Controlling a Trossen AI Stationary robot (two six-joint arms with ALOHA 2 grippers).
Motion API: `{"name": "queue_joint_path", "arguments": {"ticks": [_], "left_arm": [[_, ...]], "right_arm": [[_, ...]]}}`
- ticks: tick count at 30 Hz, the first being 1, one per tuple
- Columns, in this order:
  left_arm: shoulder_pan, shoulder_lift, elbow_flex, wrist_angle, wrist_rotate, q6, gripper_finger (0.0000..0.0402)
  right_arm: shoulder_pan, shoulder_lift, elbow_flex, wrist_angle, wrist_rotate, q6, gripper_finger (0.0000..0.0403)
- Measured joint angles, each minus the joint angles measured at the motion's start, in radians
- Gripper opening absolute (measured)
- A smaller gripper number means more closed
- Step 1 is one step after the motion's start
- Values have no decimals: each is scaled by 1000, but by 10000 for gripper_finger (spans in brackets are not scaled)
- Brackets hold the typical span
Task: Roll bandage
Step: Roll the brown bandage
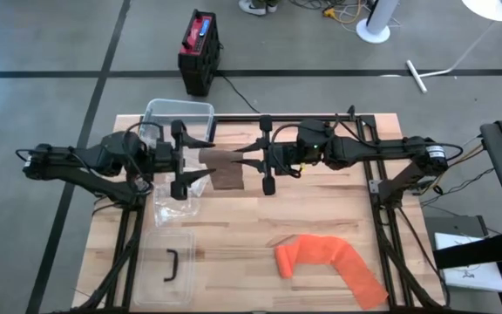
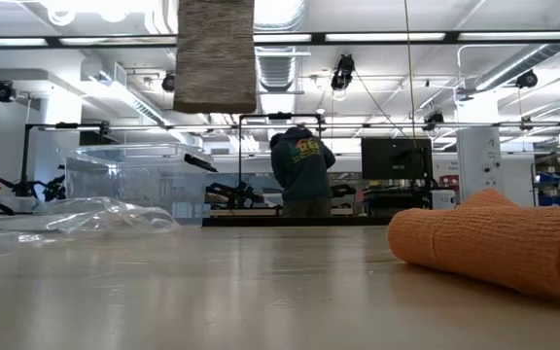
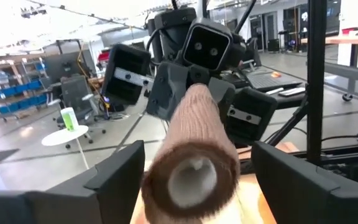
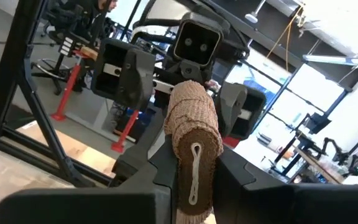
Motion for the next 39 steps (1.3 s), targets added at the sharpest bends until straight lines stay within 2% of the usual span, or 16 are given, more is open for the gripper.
{"name": "queue_joint_path", "arguments": {"ticks": [4, 7, 16, 21, 24, 30, 33, 36, 39], "left_arm": [[0, 11, 0, 16, -12, 7, 257], [1, 11, 0, 24, -13, 9, 218], [-1, 7, 0, 23, -33, 6, 45], [0, 5, 0, 20, 3, -9, 36], [0, 5, 0, 18, 5, -14, 58], [1, 3, 0, 6, 4, -53, 185], [1, 2, 0, 5, 1, -111, 235], [2, -2, 0, 2, 30, -183, 269], [2, -15, 1, 6, 81, -225, 285]], "right_arm": [[1, 0, 0, -9, -10, 28, 52], [1, 0, 0, -11, -29, 55, 51], [7, 1, 0, -8, -63, 62, 51], [10, 1, 0, -17, -80, 22, 53], [11, 1, 0, -20, -82, -28, 51], [12, 1, 0, -18, -87, -144, 51], [12, 1, 0, -15, -89, -229, 51], [13, 0, 0, -11, -94, -289, 50], [14, 0, 0, -3, -96, -325, 50]]}}
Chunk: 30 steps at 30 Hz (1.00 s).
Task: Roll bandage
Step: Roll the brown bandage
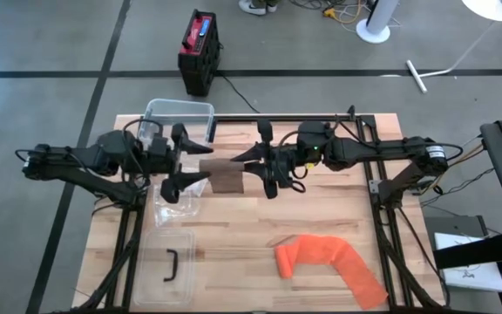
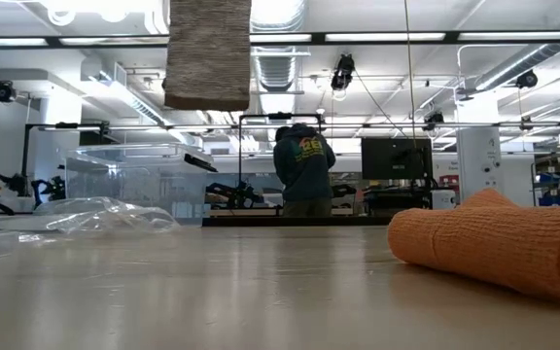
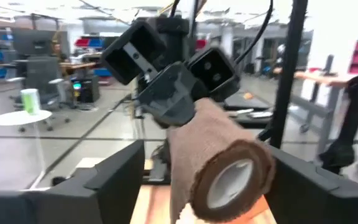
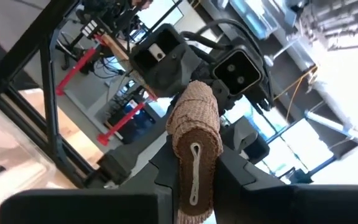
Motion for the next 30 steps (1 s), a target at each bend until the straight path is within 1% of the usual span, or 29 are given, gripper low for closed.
{"name": "queue_joint_path", "arguments": {"ticks": [4, 12, 17, 22, 26, 30], "left_arm": [[0, -6, 0, -1, 7, -37, 287], [0, -6, 0, -2, 12, -123, 272], [0, -4, 0, -4, 15, -223, 278], [0, 12, 0, -23, 15, -231, 283], [0, 29, 0, -27, 14, -221, 268], [0, 38, 0, -18, 14, -203, 240]], "right_arm": [[0, 0, -1, 11, 7, -59, 49], [-1, 0, -1, 16, 24, -193, 49], [-2, 0, -1, 3, 26, -316, 50], [-2, 0, -1, -21, 27, -409, 50], [-2, 0, -1, -36, 27, -432, 50], [-2, 0, -1, -52, 24, -431, 50]]}}
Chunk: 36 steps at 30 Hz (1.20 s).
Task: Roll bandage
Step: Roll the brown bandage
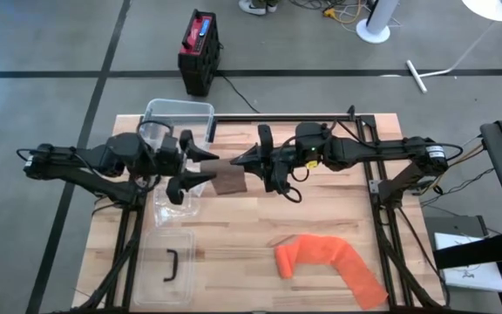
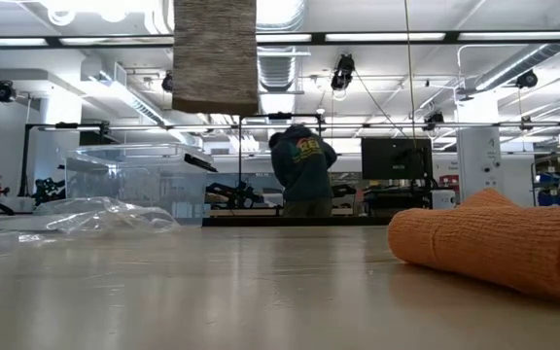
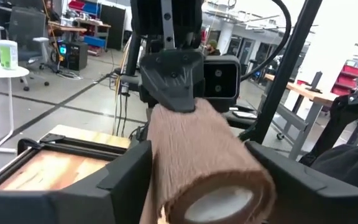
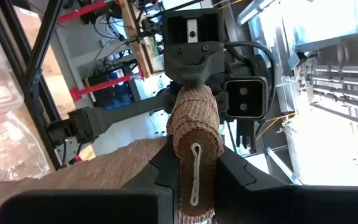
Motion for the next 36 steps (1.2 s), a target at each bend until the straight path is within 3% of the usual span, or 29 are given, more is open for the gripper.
{"name": "queue_joint_path", "arguments": {"ticks": [10, 15, 20, 28, 32, 36], "left_arm": [[-1, -1, 0, 0, -32, 48, 112], [0, -2, 0, -1, -41, 104, 67], [0, -12, 0, -7, -45, 188, 62], [0, -17, 0, -12, -67, 334, 59], [0, -16, 0, -10, -70, 430, 61], [0, -18, 0, -5, -70, 457, 68]], "right_arm": [[0, 0, 0, -7, -5, 29, 62], [0, 0, 0, -6, -5, 203, 75], [0, 0, 0, -11, -13, 565, 131], [0, -1, 0, -1, -38, 986, 270], [-11, -1, 1, 6, -31, 1091, 319], [-28, 1, 0, -9, -8, 1132, 330]]}}
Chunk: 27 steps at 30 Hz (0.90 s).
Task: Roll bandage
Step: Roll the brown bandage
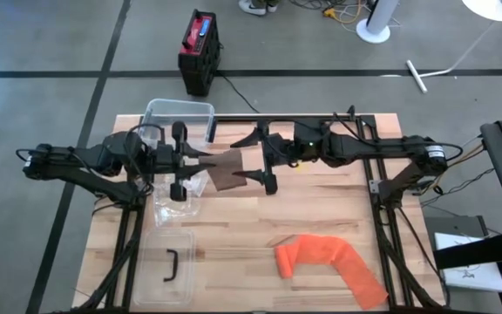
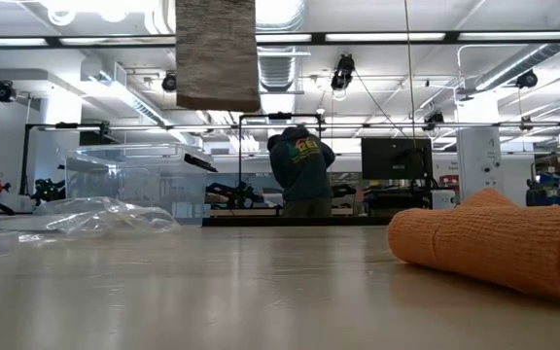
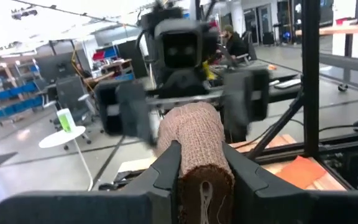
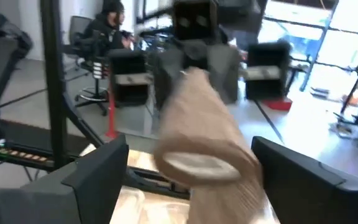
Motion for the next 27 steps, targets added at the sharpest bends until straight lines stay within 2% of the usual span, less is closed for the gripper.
{"name": "queue_joint_path", "arguments": {"ticks": [9, 14, 21, 27], "left_arm": [[0, 2, 0, -6, 6, 37, 61], [0, 15, 0, -6, 1, 52, 71], [0, 26, 0, 14, -2, 62, 58], [-1, 23, 0, 14, -6, 63, 70]], "right_arm": [[-14, 1, 2, 11, 8, -8, 314], [-15, 11, 21, 11, 8, 38, 314], [-23, 21, 26, 2, 1, 94, 311], [-29, 21, 29, -1, -3, 111, 276]]}}
